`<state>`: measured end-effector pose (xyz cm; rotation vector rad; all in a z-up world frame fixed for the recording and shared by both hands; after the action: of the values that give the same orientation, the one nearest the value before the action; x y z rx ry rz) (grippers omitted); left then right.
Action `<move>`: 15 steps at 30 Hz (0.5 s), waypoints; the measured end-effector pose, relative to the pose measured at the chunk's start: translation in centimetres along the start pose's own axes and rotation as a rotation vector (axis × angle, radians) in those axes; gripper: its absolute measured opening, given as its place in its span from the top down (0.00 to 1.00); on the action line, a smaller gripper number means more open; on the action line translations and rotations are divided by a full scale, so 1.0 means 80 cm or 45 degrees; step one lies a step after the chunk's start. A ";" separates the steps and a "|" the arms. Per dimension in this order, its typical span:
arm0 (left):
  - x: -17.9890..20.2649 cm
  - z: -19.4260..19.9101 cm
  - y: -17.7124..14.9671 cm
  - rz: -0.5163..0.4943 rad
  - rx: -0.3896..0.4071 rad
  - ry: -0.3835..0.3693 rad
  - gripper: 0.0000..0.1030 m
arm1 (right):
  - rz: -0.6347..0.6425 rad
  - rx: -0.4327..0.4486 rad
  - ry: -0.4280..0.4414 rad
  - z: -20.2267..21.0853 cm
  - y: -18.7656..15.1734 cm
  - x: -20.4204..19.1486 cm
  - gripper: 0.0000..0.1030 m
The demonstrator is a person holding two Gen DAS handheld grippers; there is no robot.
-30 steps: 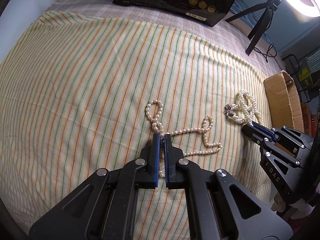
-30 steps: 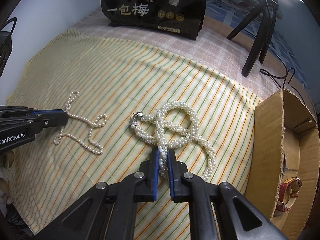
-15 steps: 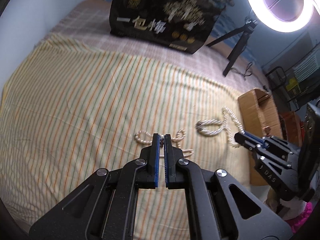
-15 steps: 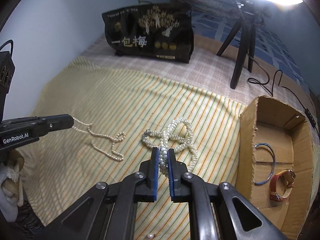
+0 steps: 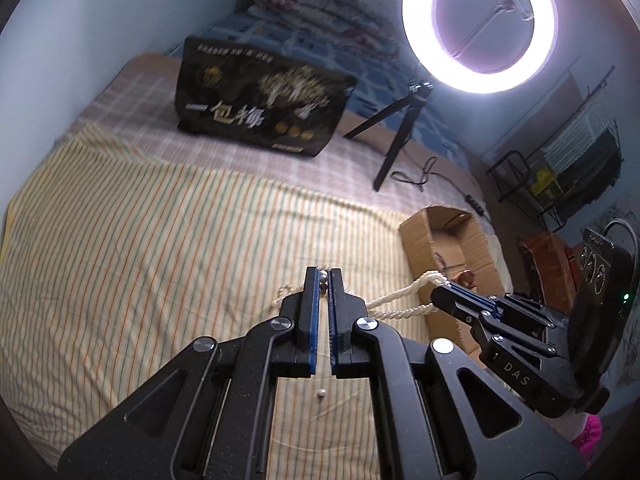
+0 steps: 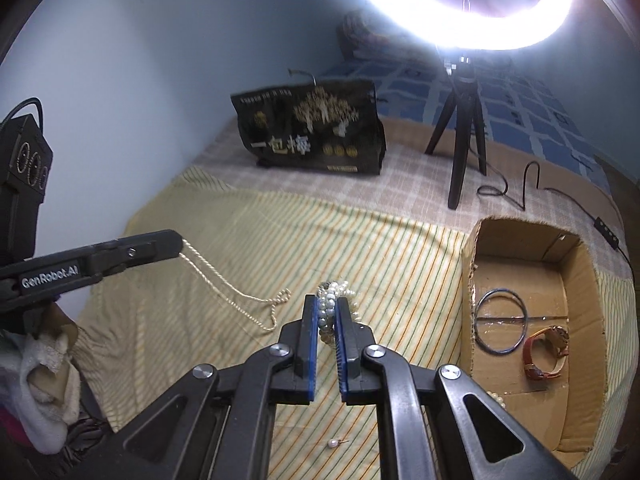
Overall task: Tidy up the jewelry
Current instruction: 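Carry both pearl necklaces into the cardboard box and open both tools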
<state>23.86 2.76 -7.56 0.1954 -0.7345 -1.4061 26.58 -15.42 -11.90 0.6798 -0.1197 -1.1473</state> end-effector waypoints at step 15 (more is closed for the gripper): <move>0.049 0.027 0.013 -0.072 0.087 -0.097 0.99 | -0.073 0.243 0.076 0.114 0.023 0.023 0.95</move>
<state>23.44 -0.07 -3.95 0.2188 -0.8463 -1.4497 25.04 -20.55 -4.09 0.8906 -0.1617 -1.1788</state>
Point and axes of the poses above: each gripper's, at about its wrist camera, not at the fingertips, and z roughly against the way its jaws point, x to its right, y to its top, the point moved 2 cm from there along -z, roughly the way its jaws point, and after that the axes turned 5 degrees about -z, right-handed, at the moved point
